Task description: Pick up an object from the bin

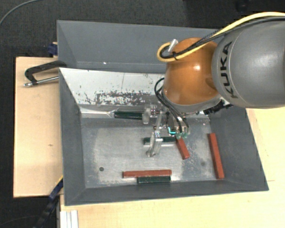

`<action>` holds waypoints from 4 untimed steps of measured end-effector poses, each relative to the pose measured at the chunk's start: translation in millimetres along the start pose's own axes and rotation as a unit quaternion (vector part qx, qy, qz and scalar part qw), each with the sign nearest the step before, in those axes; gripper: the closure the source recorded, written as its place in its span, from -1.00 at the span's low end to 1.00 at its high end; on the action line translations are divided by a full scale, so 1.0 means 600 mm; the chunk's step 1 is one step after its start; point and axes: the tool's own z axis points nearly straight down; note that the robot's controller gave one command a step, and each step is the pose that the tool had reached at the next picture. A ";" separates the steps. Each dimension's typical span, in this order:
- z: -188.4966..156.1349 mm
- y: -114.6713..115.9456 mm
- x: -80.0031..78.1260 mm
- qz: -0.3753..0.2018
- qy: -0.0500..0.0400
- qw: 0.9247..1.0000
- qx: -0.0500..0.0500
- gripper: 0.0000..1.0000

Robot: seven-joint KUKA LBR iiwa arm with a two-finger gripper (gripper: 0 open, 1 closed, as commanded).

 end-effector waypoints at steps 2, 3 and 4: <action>0.165 -0.087 -0.013 -0.115 -0.004 0.993 0.000 1.00; -0.105 -0.073 0.053 -0.234 -0.010 0.972 0.002 1.00; -0.099 -0.074 0.054 -0.234 -0.006 0.972 0.001 -1.00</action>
Offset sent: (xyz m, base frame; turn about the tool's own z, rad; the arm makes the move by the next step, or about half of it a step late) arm 0.0067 -0.0532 -0.1000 -0.2319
